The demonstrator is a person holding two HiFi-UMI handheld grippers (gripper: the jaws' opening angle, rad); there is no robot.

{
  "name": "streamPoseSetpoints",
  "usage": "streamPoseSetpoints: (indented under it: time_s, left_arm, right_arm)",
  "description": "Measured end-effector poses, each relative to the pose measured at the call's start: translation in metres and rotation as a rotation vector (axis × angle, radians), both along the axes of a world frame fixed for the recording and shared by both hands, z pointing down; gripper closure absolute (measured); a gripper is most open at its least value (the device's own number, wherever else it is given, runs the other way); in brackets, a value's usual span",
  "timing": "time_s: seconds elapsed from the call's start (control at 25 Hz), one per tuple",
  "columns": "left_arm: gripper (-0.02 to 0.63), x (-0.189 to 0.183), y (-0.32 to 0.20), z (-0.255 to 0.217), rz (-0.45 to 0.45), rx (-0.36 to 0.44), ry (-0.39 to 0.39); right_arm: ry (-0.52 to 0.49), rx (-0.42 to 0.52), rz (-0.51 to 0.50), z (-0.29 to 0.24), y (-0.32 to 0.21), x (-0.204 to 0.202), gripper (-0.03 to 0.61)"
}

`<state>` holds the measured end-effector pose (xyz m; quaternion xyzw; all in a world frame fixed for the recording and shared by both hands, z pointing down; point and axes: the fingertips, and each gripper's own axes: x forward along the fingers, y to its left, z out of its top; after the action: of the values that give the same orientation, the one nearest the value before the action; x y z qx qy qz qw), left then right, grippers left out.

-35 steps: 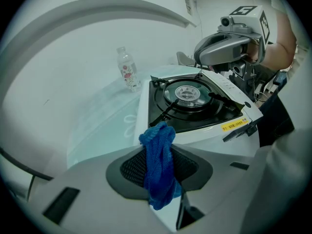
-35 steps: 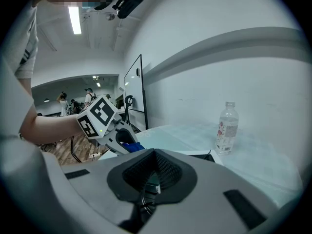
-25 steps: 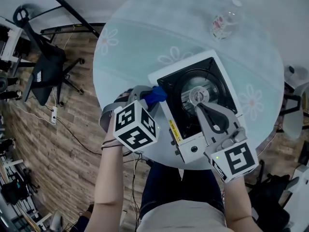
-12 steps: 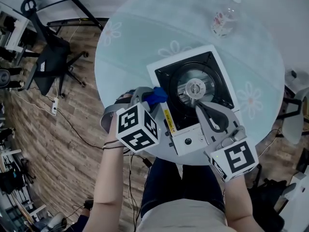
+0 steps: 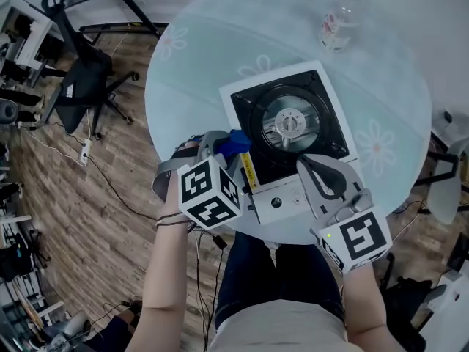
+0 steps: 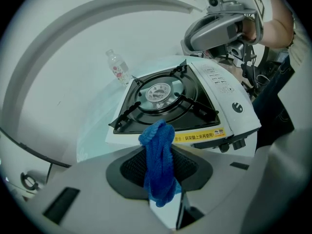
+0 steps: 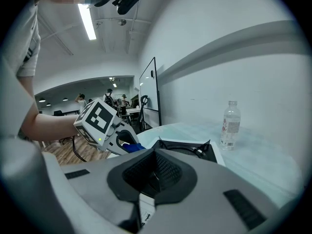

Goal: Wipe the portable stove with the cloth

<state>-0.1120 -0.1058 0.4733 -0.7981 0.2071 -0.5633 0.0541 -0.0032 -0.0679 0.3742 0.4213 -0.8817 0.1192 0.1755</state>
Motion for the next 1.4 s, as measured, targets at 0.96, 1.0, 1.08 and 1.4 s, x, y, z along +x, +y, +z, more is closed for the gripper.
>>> streamPoseSetpoints:
  time_s: [0.96, 1.0, 1.08, 1.4]
  left_arm:
    - [0.483, 0.007, 0.058, 0.001, -0.005, 0.018, -0.08]
    - [0.483, 0.008, 0.06, 0.002, -0.001, 0.016, -0.086]
    - [0.483, 0.009, 0.064, 0.002, 0.007, 0.013, -0.095]
    - [0.482, 0.015, 0.081, 0.001, 0.011, 0.005, -0.107]
  right_arm:
    - [-0.014, 0.009, -0.076, -0.001, 0.037, 0.006, 0.557]
    - [-0.016, 0.009, -0.077, -0.001, 0.038, 0.007, 0.557]
    - [-0.018, 0.01, -0.08, -0.002, 0.04, 0.007, 0.557]
    - [-0.022, 0.022, -0.081, -0.005, 0.049, 0.014, 0.557]
